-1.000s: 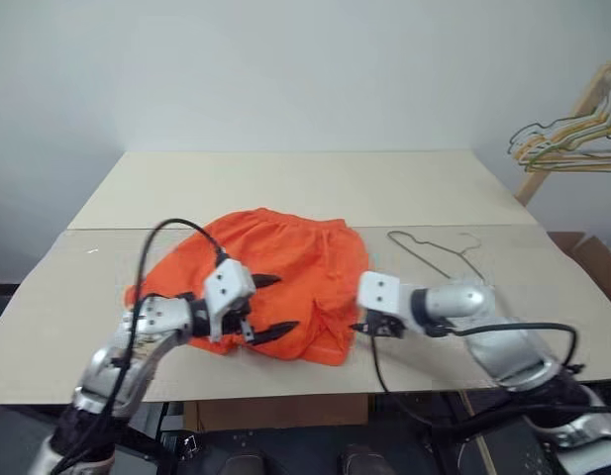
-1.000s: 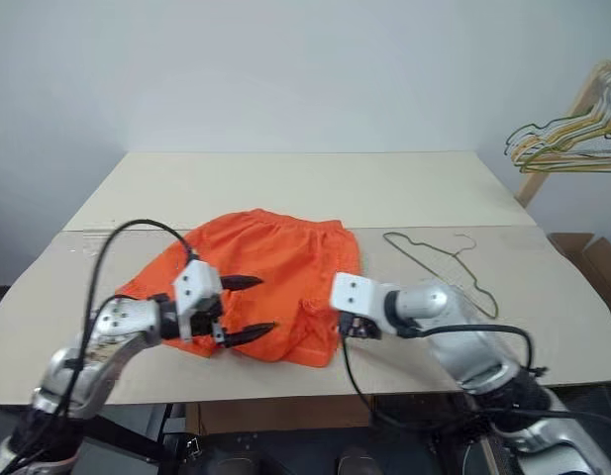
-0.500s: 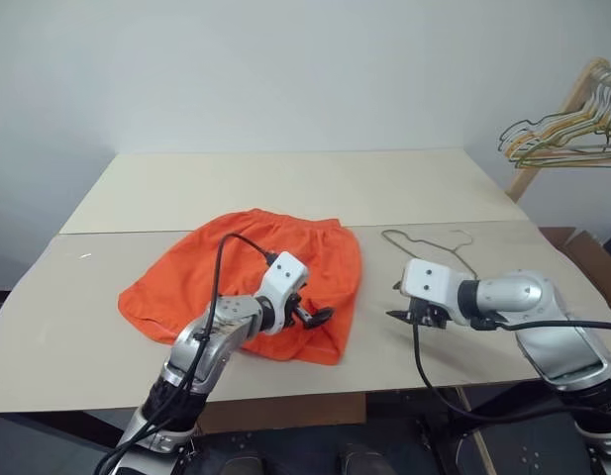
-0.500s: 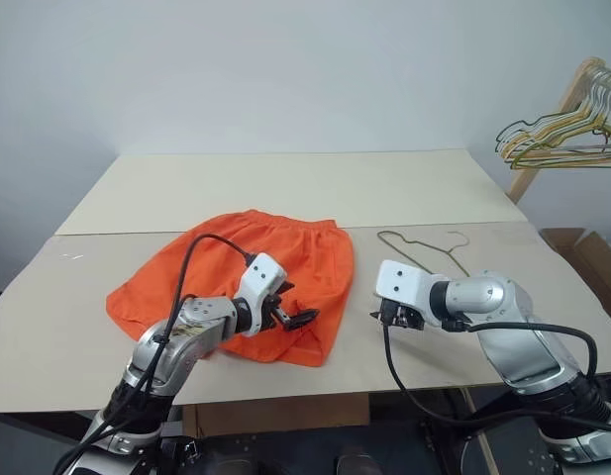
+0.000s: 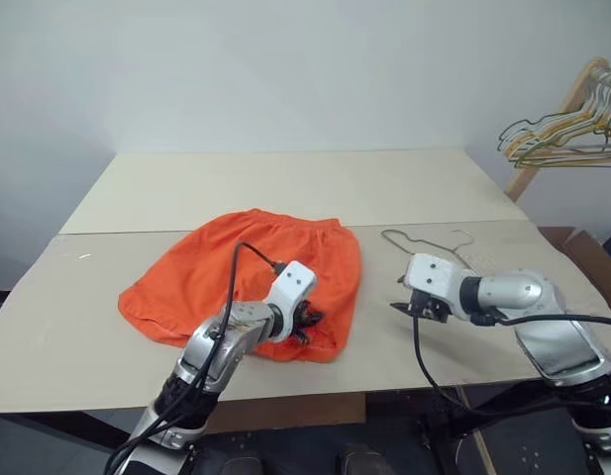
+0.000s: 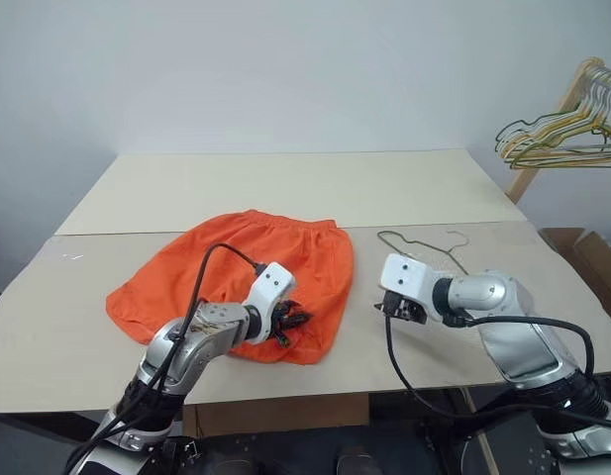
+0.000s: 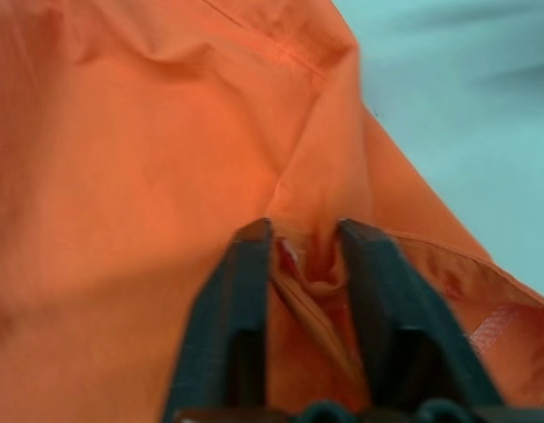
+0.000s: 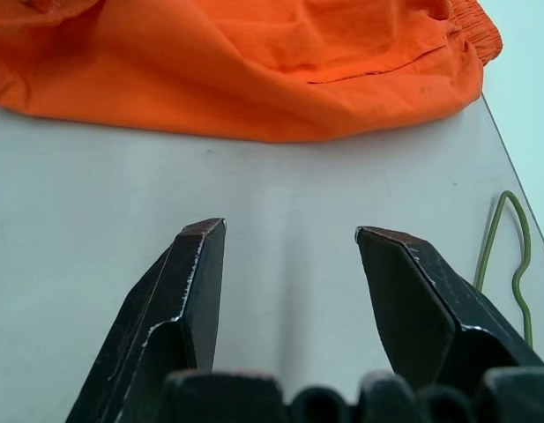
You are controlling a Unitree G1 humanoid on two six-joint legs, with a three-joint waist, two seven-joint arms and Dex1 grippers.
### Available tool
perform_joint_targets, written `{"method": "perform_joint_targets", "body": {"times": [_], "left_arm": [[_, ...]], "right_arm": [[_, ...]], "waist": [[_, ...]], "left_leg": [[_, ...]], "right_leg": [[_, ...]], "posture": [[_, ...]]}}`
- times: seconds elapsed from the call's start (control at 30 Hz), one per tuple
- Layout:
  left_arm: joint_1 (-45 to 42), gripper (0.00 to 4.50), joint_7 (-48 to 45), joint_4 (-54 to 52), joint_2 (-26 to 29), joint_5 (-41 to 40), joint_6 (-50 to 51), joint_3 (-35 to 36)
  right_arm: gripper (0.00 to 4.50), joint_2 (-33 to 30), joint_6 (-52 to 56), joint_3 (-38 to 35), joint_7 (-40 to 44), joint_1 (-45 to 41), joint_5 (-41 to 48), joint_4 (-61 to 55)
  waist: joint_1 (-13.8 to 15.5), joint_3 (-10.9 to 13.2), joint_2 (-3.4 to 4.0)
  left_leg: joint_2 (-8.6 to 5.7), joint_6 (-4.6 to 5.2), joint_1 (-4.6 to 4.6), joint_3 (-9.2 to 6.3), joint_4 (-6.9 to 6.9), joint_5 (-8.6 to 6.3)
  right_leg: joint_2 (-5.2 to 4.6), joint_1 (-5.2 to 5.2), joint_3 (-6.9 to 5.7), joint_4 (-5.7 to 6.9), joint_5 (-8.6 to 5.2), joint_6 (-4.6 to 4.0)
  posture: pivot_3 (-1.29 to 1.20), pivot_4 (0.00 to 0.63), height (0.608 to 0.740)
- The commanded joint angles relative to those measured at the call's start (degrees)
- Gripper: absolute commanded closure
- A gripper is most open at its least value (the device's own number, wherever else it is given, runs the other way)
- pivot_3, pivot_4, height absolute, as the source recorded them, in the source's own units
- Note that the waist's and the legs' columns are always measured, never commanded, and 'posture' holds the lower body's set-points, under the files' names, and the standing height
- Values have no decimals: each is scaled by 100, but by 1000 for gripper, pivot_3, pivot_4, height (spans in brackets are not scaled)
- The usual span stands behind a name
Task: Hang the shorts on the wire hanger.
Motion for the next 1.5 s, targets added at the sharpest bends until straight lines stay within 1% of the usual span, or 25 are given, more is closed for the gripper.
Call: {"method": "perform_joint_targets", "body": {"times": [0.03, 0.07, 0.13, 0.27, 0.37, 0.47, 0.53, 0.63, 0.8, 0.87, 1.03, 1.1, 1.3, 1.4, 1.5], "left_arm": [[12, 4317, -97, -352, 112, -98, 15, -28], [39, 4483, -144, -433, 184, -118, -26, -54], [142, 4483, -348, -678, 334, -263, -171, -20], [369, 4483, -970, -1444, 933, -684, -277, 82], [874, 4483, -1900, -2206, 2186, -865, -833, 210], [1392, 4483, -2471, -2456, 3155, -878, -1493, 528], [1742, 4483, -2706, -2448, 3655, -810, -1905, 906], [2111, 4483, -2939, -2308, 4127, -729, -2411, 1390], [2549, 4483, -3241, -2161, 4500, -736, -2932, 2068], [2636, 4483, -3313, -2153, 4554, -782, -2994, 2236], [2913, 4483, -3532, -2164, 4668, -796, -3190, 2628], [2966, 4483, -3567, -2159, 4666, -793, -3247, 2703], [3058, 4483, -3659, -2122, 4668, -760, -3354, 2840], [3102, 4483, -3714, -2083, 4687, -752, -3418, 2901], [3116, 4500, -3764, -1990, 4704, -683, -3532, 2922]], "right_arm": [[1657, -30, -237, -159, -79, -221, -78, 109], [1657, -43, -303, -135, -100, -243, -132, 181], [1657, -48, -577, -87, -154, -289, -256, 361], [1657, 59, -1572, 128, -466, -552, -744, 1024], [1657, 300, -2612, 354, -647, -945, -1034, 1783], [1657, 412, -3562, 649, -736, -1221, -1434, 2480], [1657, 473, -4211, 934, -902, -1436, -1844, 3062], [1657, 700, -4901, 1119, -1112, -1724, -2076, 3841], [1657, 987, -5961, 1258, -950, -2068, -2047, 4518], [1657, 1042, -6263, 1322, -861, -2152, -2067, 4704], [1657, 1355, -6974, 1526, -971, -2393, -2256, 5262], [1657, 1471, -7107, 1565, -1023, -2463, -2332, 5456], [1657, 1706, -7534, 1817, -1502, -2814, -2930, 6263], [1657, 1829, -7504, 1872, -1577, -2971, -3041, 6604], [2219, 1894, -7584, 1964, -1663, -3127, -3219, 6930]], "waist": [[-1, 0, 0], [0, 0, 0], [-1, 0, 0], [-18, 0, 1], [-97, 1, 1], [-81, 4, 6], [-51, 6, 3], [2, 10, -2], [68, 13, 2], [98, 14, 3], [121, 14, 3], [127, 14, 3], [136, 16, 5], [137, 16, 5], [135, 16, 6]], "left_leg": [[0, 0, 0, 0, 0, 0], [0, 0, 0, 0, 0, 0], [0, 0, 0, 0, 0, 0], [1, -1, 0, 3, -1, 0], [5, -1, 2, 6, -3, 0], [9, -1, 8, 8, -18, 0], [8, -2, 6, 10, -18, 0], [4, -3, 7, 16, -16, 2], [7, -4, 8, 22, -15, 3], [9, -4, 8, 22, -15, 3], [10, -4, 15, 23, -15, 3], [11, -4, 16, 23, -15, 3], [10, -4, 17, 23, -15, 3], [11, -4, 17, 23, -15, 3], [11, -4, 18, 23, -15, 3]], "right_leg": [[0, 0, 0, 0, 0, 0], [0, 0, 0, 0, 0, 0], [0, 0, 0, 0, 0, 0], [-1, -2, 1, -1, 0, 0], [2, -4, 5, 0, -1, -1], [7, -8, 9, 2, -4, -9], [4, -8, 8, -1, -4, -8], [-7, -6, 7, -2, -4, -7], [-7, -6, 10, -1, -2, -6], [-6, -7, 9, -1, -2, -7], [-5, -3, 10, 4, -1, -8], [-4, -3, 10, 5, -2, -9], [-5, -3, 10, 7, -1, -10], [-4, -3, 9, 7, -1, -10], [-4, -3, 9, 9, -1, -11]], "posture": [[-4, 0, 740], [-2, 0, 740], [0, 0, 740], [7, 0, 740], [19, 0, 740], [42, 0, 740], [57, 0, 740], [81, 0, 740], [102, 0, 740], [105, 0, 740], [122, 0, 740], [126, 0, 740], [137, 0, 740], [139, 0, 740], [137, 0, 740]]}}
